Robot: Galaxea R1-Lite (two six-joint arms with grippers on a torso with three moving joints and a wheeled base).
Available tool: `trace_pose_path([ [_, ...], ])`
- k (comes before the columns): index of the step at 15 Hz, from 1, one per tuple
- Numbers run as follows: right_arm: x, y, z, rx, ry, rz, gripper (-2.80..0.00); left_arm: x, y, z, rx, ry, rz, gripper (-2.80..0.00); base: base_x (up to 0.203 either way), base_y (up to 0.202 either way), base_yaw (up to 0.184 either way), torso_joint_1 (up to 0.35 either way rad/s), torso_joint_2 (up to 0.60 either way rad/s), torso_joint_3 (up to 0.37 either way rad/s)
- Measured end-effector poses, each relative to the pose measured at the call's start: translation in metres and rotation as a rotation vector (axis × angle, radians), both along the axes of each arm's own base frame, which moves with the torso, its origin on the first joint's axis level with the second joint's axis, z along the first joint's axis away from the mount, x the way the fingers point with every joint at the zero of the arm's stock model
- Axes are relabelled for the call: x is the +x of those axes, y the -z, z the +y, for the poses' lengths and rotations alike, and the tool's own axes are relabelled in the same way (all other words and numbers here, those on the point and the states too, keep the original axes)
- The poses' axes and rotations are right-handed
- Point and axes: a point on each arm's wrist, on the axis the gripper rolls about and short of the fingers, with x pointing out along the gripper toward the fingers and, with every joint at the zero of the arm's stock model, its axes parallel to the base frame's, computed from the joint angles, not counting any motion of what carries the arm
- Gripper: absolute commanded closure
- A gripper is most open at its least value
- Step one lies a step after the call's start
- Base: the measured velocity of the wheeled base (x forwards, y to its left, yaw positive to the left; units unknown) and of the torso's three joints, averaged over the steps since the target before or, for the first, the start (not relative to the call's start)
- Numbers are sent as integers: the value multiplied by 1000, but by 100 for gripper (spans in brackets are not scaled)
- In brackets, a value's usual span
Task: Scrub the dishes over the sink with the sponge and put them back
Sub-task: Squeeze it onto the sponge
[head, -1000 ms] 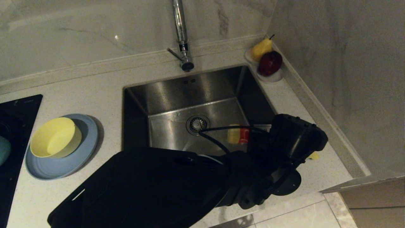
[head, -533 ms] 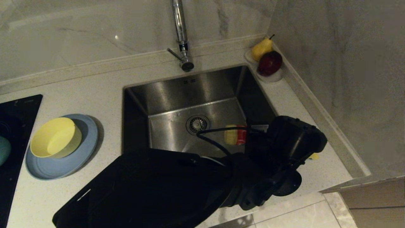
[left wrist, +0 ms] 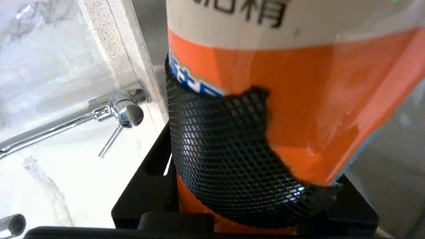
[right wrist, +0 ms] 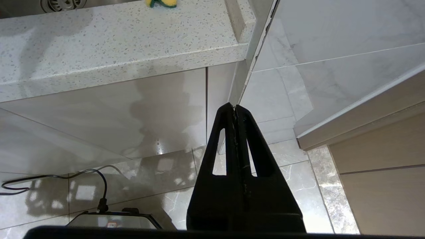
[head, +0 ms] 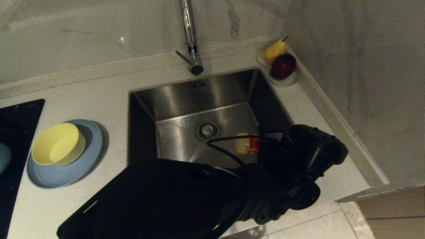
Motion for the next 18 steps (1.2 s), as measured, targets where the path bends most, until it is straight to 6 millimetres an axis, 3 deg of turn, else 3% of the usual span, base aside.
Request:
trace_pose_path([
  [18, 0, 0, 0, 0, 0, 0, 0, -1, -7, -2, 6, -21, -31, 0, 0, 0, 0, 0, 0, 0],
])
